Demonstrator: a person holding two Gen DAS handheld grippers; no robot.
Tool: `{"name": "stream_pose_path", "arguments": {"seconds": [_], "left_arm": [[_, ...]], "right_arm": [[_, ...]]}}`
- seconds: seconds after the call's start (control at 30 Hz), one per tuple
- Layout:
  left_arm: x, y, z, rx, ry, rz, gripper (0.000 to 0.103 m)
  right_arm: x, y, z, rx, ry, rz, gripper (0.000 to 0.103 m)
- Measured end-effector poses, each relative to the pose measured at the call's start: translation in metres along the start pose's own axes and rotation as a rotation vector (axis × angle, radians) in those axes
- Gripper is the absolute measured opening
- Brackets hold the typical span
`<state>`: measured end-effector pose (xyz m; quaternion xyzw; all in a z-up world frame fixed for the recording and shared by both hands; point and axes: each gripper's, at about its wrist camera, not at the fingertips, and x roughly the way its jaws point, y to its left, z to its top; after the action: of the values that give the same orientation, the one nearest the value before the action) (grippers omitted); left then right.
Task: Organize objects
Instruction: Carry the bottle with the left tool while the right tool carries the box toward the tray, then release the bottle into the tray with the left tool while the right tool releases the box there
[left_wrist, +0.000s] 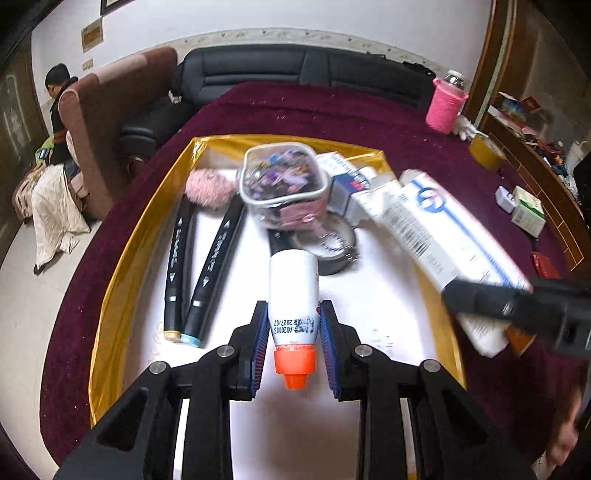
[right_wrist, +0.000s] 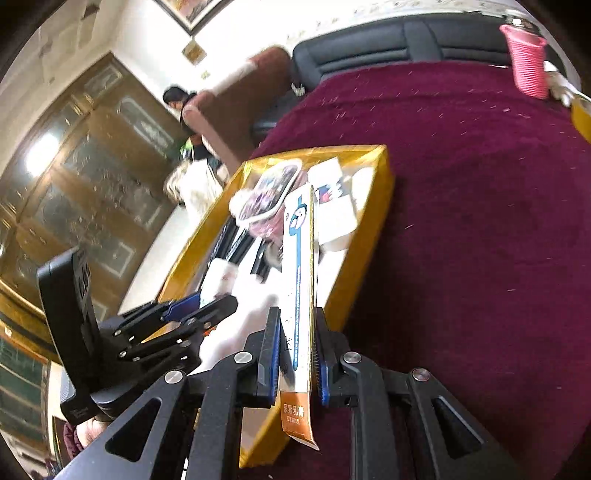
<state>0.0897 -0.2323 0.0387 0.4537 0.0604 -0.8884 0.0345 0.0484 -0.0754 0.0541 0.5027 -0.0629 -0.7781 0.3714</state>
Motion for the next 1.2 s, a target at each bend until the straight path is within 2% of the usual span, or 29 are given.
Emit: {"name": "stream_pose_path", "arguments": {"seconds": [0.3, 0.57, 0.63, 0.8, 0.87, 0.93, 1.03, 1.13, 1.17, 1.2], "left_arm": [[0.015, 0.017, -0.001, -0.045, 0.028, -0.016, 0.026], [0.017, 0.022, -0.003, -0.066, 0.030, -0.031, 0.027], [0.015, 0.023, -0.003, -0.069, 0.028, -0.034, 0.037], [0.006, 0.028, -0.006, -0.095, 0.010, -0.053, 0.044], [-0.001, 0.030, -0.007, -0.106, -0.004, -0.044, 0.051], [-0.006, 0.033, -0.008, -0.114, -0.011, -0.028, 0.064], [-0.012, 0.038, -0.010, -0.135, -0.013, -0.012, 0.074], [-0.023, 0.043, -0.013, -0.159, -0.032, -0.013, 0.077], [-0.028, 0.044, -0.014, -0.162, -0.043, -0.008, 0.079], [-0.032, 0.044, -0.015, -0.164, -0.053, -0.003, 0.082]], "right_arm": [[0.055, 0.029, -0.003, -0.026, 0.105, -0.034, 0.019], [0.057, 0.034, -0.002, -0.037, 0.097, -0.082, 0.020], [0.056, 0.035, -0.004, -0.038, 0.097, -0.088, 0.021], [0.054, 0.037, -0.007, -0.041, 0.111, -0.073, 0.022], [0.053, 0.039, -0.010, -0.040, 0.114, -0.083, 0.022], [0.051, 0.038, -0.012, -0.038, 0.116, -0.078, 0.024], [0.047, 0.035, -0.013, -0.010, 0.108, -0.055, 0.033], [0.041, 0.035, -0.013, 0.004, 0.087, -0.035, 0.049], [0.037, 0.035, -0.014, 0.007, 0.073, -0.034, 0.059], [0.033, 0.035, -0.014, 0.010, 0.057, -0.020, 0.061]]}}
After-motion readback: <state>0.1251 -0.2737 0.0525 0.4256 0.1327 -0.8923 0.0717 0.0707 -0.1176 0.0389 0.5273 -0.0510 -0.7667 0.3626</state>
